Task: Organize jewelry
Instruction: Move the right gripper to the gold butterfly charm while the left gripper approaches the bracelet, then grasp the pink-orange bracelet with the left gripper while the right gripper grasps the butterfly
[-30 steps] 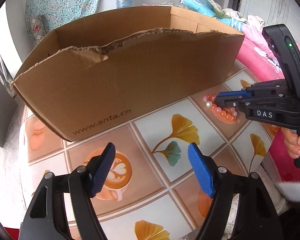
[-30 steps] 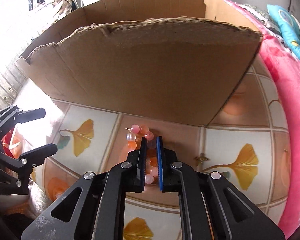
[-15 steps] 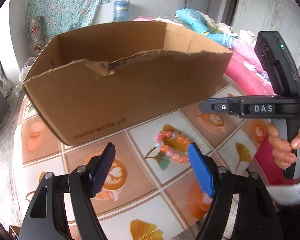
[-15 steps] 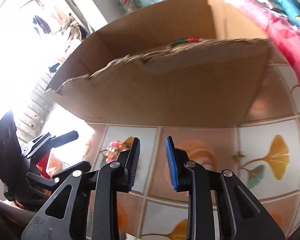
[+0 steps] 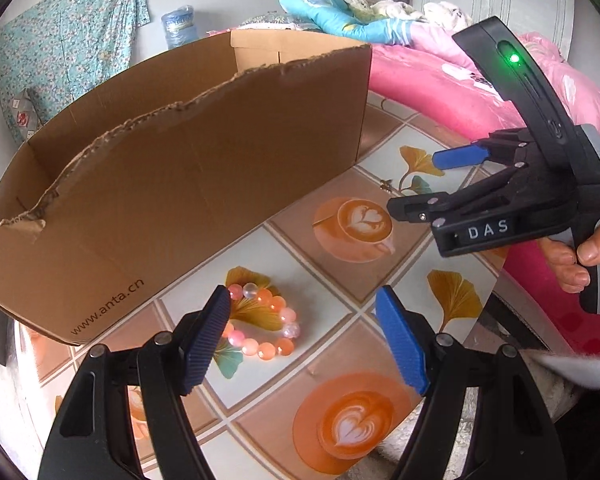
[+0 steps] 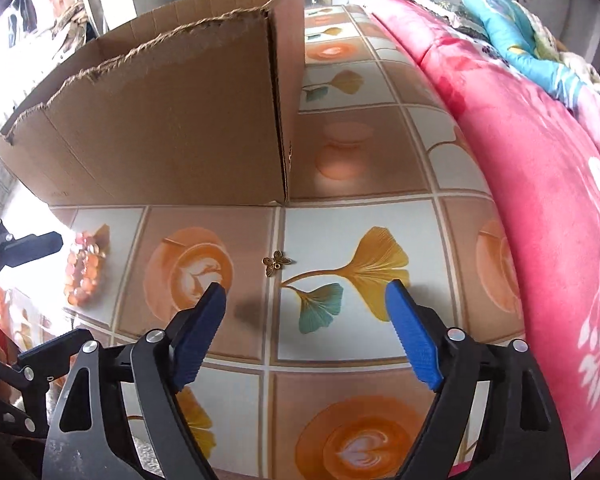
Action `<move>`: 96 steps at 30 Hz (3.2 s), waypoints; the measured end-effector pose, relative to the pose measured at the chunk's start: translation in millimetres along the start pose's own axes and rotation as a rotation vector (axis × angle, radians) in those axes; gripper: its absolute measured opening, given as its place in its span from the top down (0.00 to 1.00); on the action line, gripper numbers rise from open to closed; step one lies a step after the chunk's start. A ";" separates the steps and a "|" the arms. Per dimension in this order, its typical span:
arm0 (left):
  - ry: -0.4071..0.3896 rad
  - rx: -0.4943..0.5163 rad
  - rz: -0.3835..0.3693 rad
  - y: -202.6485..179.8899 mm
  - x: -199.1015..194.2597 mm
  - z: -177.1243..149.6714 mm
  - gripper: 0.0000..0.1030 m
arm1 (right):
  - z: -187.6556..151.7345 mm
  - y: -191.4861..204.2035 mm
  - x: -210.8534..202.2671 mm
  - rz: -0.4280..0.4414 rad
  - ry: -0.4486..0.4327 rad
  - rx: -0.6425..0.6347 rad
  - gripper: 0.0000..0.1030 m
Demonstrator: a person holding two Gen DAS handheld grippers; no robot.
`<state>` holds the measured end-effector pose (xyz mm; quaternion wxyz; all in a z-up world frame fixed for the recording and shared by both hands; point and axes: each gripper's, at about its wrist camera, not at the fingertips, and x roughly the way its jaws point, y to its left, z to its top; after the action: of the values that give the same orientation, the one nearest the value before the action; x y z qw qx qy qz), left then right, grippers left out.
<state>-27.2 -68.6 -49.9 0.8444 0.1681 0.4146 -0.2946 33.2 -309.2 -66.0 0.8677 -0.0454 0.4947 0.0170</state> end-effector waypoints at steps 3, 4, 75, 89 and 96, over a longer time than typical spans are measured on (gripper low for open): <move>0.024 -0.025 -0.003 1.9 5.4 2.7 0.29 | -2.3 6.8 0.9 -0.035 0.007 -0.028 0.08; 0.032 -0.034 -0.004 2.7 6.5 3.7 0.29 | -1.7 5.6 1.5 -0.026 0.011 -0.025 0.08; 0.027 -0.105 0.055 33.3 8.0 -14.9 0.78 | 25.4 5.6 7.2 0.248 -0.040 -0.103 0.90; 0.017 -0.129 0.045 37.7 5.2 -14.8 0.89 | 29.4 -8.7 -7.1 0.439 -0.074 0.098 0.90; 0.014 -0.152 -0.005 41.6 1.0 -18.6 0.90 | 28.3 -0.1 -2.7 0.407 -0.060 0.100 0.90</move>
<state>-11.4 -27.1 -60.1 0.8510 0.1044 0.4423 -0.2632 56.0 -306.5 -49.3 0.8619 0.0992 0.4679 0.1686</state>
